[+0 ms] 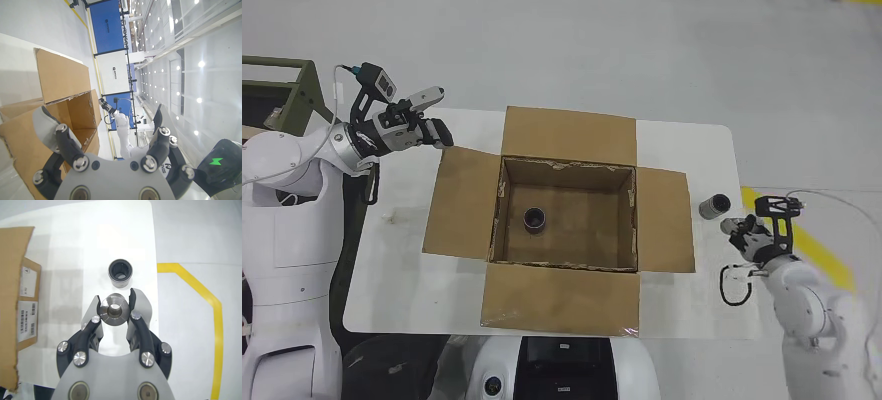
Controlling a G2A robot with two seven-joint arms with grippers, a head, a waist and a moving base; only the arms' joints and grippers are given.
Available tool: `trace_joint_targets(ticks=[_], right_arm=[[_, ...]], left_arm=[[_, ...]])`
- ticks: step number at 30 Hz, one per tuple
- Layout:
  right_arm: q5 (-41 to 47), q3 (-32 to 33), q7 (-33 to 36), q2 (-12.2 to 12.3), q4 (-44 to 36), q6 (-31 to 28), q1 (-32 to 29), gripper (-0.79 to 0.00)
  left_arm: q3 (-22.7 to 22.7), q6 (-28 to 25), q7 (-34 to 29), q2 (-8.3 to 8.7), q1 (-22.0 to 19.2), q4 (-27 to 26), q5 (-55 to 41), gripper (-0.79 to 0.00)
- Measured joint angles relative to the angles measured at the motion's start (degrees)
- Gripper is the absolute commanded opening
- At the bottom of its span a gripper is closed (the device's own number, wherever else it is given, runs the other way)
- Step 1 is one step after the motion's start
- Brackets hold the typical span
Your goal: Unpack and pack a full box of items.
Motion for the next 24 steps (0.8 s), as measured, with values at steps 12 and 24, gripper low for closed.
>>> trace_joint_targets(ticks=[12,24], right_arm=[[0.5,1.5,-6.7,-0.2,-13.4,0.2,-6.8,-0.785],[0.8,-4.5,-5.9,-0.1,-18.2,-2.4,-3.2,-0.785]], left_arm=[[0.0,0.0,0.0,0.0,0.0,0.0,0.0,0.0],[0.0,0.0,0.0,0.0,0.0,0.0,0.0,0.0]])
